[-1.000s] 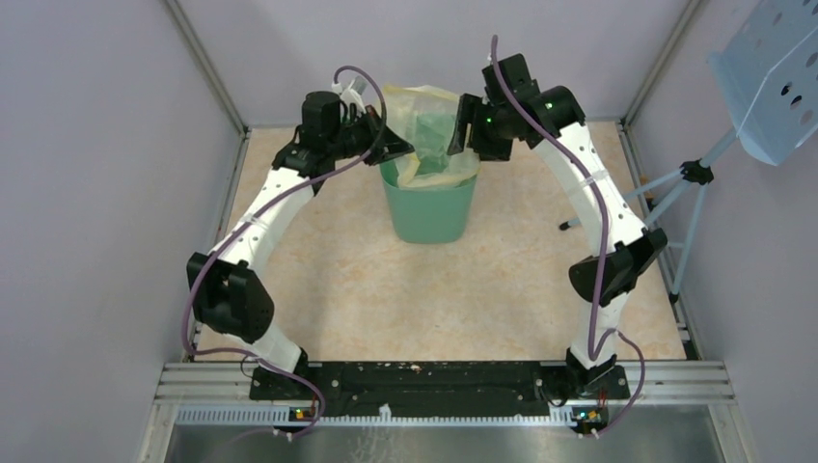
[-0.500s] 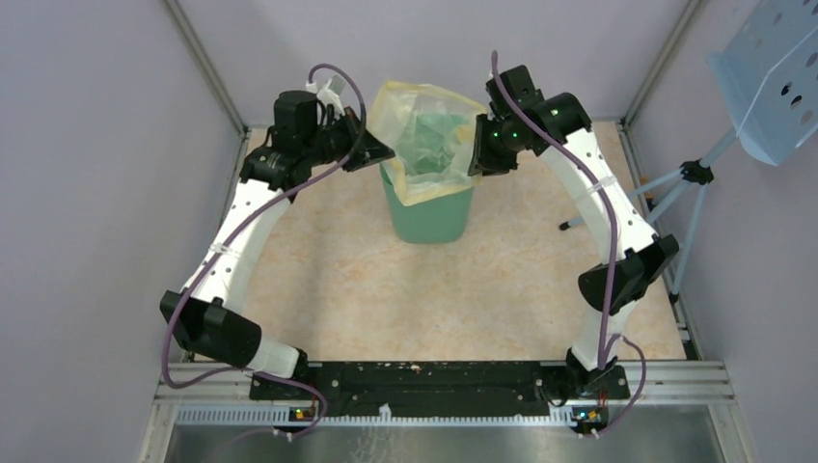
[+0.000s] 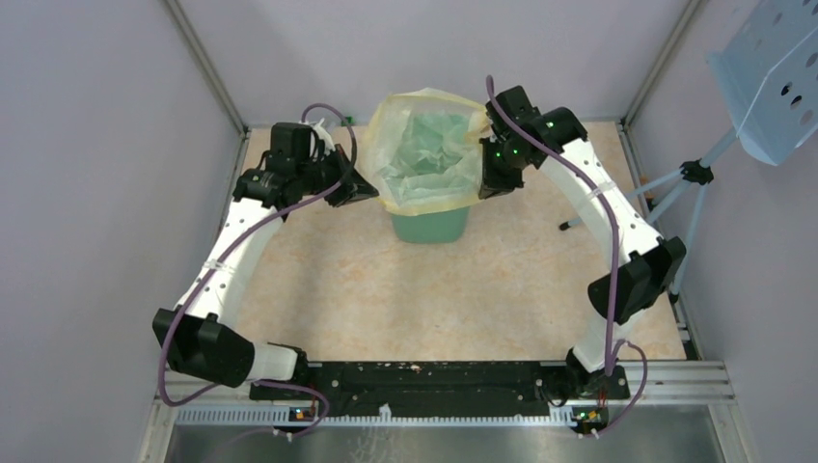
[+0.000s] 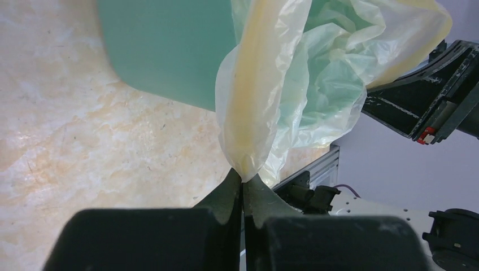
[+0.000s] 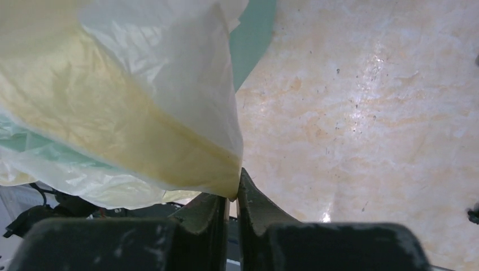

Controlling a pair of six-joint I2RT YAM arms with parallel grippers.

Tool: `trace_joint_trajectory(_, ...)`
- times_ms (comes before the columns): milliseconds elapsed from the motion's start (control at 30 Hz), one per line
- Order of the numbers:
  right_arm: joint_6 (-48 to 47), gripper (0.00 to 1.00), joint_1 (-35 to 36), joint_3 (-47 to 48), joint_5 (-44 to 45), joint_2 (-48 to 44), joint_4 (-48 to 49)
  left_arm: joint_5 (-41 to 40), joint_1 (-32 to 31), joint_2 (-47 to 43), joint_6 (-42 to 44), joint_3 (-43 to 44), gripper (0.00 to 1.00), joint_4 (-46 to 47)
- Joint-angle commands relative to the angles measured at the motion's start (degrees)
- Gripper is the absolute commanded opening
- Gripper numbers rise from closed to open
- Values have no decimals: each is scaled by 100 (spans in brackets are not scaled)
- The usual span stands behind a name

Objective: Put the trash bags into the trash bin

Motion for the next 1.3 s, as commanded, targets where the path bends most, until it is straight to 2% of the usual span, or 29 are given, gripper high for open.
trace_joint_trajectory(0, -69, 6, -151, -249, 97, -489, 420, -98, 46, 46, 436, 83, 2, 72)
trace_joint_trajectory(100, -106, 0, -153, -413, 86, -663, 661, -151, 66, 85, 508, 63, 1, 145)
trace_joint_trajectory(533, -237, 0, -521, -1651, -189, -1132, 1667, -658, 118, -8, 740, -512, 2, 1098)
trace_joint_trajectory(800, -581, 0, -668, -2201, -457, -1074, 1983, -316, 123, 157, 399, -1017, 9, 1795)
trace_joint_trajectory(867, -729, 0, -677, -2182, -605, -1078, 2064, -372, 128, 153, 406, -1006, 16, 1810)
trace_joint_trajectory(967, -917, 15, -680, -2153, -599, -1166, 2067, -676, 136, 79, 488, -945, 29, 1636)
trace_joint_trajectory(1033, -1082, 23, -686, -2223, -489, -1313, 2074, -964, 136, -4, 541, -881, 45, 1346)
trace_joint_trajectory(1133, -1357, 29, -689, -2379, -432, -1705, 2204, -1396, 153, -209, 573, -792, 62, 819)
trace_joint_trajectory(1267, -1654, 35, -689, -2549, -676, -2246, 2666, -1737, 180, -582, 762, -517, 77, 292)
